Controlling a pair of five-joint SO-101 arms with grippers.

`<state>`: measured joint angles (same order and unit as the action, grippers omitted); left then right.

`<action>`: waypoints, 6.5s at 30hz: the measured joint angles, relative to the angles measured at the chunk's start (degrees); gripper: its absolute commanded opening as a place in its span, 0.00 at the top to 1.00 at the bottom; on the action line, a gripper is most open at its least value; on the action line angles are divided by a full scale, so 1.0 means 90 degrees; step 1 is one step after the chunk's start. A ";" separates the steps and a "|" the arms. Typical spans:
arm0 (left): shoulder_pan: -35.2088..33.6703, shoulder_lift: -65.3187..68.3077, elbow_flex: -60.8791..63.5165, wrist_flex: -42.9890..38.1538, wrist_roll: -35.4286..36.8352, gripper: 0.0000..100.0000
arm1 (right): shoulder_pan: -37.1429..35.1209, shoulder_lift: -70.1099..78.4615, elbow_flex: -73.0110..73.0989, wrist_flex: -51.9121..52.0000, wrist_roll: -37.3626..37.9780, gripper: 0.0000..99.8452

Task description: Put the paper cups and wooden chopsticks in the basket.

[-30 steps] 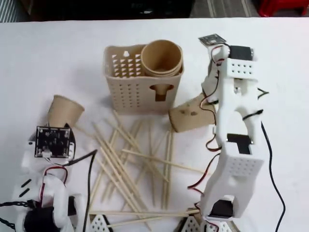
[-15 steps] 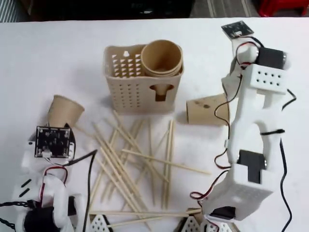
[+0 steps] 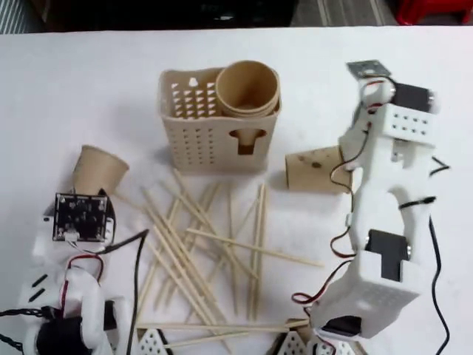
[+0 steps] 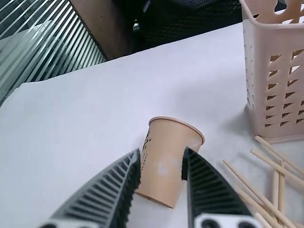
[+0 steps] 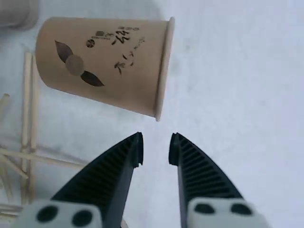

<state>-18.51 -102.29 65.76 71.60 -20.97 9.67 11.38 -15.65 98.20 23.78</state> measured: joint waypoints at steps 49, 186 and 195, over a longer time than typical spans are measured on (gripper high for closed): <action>0.0000 0.0000 0.0000 0.0000 0.0000 0.84 | -0.0860 0.1123 -0.0400 -0.0156 -0.0410 0.98; 0.0205 0.8205 -0.6115 0.1797 -0.0557 0.98 | -0.3077 -0.2090 -0.3214 -0.0371 0.1231 0.98; 0.0234 0.8205 -0.6115 0.1807 -0.0557 0.98 | -0.3126 -0.1700 -0.3028 -0.0078 0.1905 0.80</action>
<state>-16.40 -28.44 10.73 87.87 -25.98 -18.46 -3.91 -42.90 97.49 40.92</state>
